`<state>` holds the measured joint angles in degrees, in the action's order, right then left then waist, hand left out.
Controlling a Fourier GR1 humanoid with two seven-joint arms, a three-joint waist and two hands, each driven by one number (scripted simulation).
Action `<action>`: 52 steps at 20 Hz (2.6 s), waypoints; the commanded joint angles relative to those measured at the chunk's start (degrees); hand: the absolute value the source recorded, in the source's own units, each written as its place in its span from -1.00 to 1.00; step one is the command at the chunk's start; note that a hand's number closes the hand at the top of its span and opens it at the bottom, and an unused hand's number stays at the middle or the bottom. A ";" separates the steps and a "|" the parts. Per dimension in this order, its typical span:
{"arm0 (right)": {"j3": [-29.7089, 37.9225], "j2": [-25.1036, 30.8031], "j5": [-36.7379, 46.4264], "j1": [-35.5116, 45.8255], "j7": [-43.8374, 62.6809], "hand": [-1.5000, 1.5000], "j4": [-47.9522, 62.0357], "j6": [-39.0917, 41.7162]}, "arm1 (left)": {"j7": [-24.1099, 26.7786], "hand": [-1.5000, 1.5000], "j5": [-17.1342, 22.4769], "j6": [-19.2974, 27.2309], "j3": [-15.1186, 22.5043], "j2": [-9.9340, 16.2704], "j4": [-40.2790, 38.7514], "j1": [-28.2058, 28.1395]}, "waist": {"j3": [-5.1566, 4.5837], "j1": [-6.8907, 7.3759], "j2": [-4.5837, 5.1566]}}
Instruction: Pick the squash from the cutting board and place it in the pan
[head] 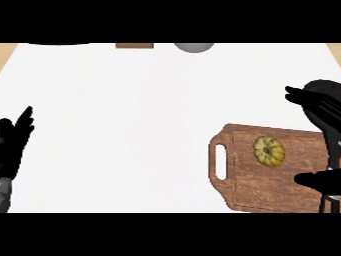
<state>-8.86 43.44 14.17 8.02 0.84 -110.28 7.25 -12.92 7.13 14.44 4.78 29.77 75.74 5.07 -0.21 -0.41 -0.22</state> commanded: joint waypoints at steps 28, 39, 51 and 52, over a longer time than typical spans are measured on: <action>-27.95 -11.50 36.34 11.97 40.84 -1.00 3.50 33.16 | -2.95 0.00 -4.10 -4.51 -4.49 -3.01 -0.66 3.60 | 0.22 0.45 0.16; -23.73 -11.69 45.21 6.46 30.32 -1.00 8.94 30.51 | 0.79 0.00 -6.87 -6.45 -7.62 -6.16 0.25 -1.15 | 0.22 0.55 0.19; -18.27 -15.09 52.63 8.01 21.62 -1.00 17.38 30.07 | -1.65 0.00 -10.30 -8.14 -10.15 -7.95 -0.40 2.30 | 0.21 0.54 0.22; -19.92 -18.10 54.59 7.14 22.96 -1.00 17.47 27.95 | -5.47 0.00 -9.74 -8.82 -10.82 -7.11 2.99 2.89 | 0.22 0.58 0.20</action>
<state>-29.66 27.72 66.18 14.67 25.13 -95.13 35.86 -14.99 -2.40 6.57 -4.98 22.40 75.69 7.35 0.00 0.11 -0.01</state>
